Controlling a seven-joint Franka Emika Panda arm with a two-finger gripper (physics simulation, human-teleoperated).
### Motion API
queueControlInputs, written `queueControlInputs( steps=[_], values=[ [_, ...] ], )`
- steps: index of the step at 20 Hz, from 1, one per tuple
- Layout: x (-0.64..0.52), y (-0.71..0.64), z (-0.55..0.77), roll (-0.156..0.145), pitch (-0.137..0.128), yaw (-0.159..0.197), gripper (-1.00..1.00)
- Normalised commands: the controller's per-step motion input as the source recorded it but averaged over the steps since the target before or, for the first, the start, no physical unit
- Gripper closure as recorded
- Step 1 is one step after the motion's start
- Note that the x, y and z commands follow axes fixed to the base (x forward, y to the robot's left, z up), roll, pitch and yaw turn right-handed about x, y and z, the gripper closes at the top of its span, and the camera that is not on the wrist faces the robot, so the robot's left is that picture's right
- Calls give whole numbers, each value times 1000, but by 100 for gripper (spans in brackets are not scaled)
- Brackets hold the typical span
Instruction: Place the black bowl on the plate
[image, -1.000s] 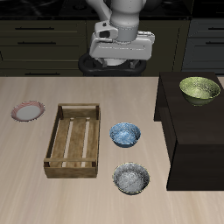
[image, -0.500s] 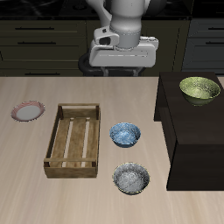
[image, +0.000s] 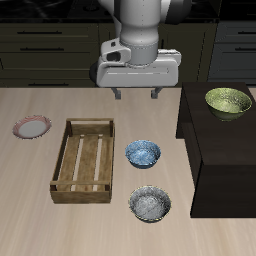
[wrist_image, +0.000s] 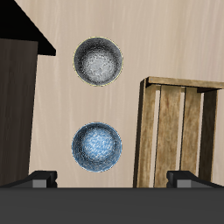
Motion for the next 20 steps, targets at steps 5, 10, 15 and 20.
queueControlInputs(
  steps=[5, 10, 15, 20],
  values=[
    [627, -231, 129, -22, 0, -16, -100],
    [403, -145, 130, -27, -19, 44, -100],
    [453, -74, 58, -12, 31, 0, -100],
    [381, 71, -70, 10, 5, 50, -100]
  ],
)
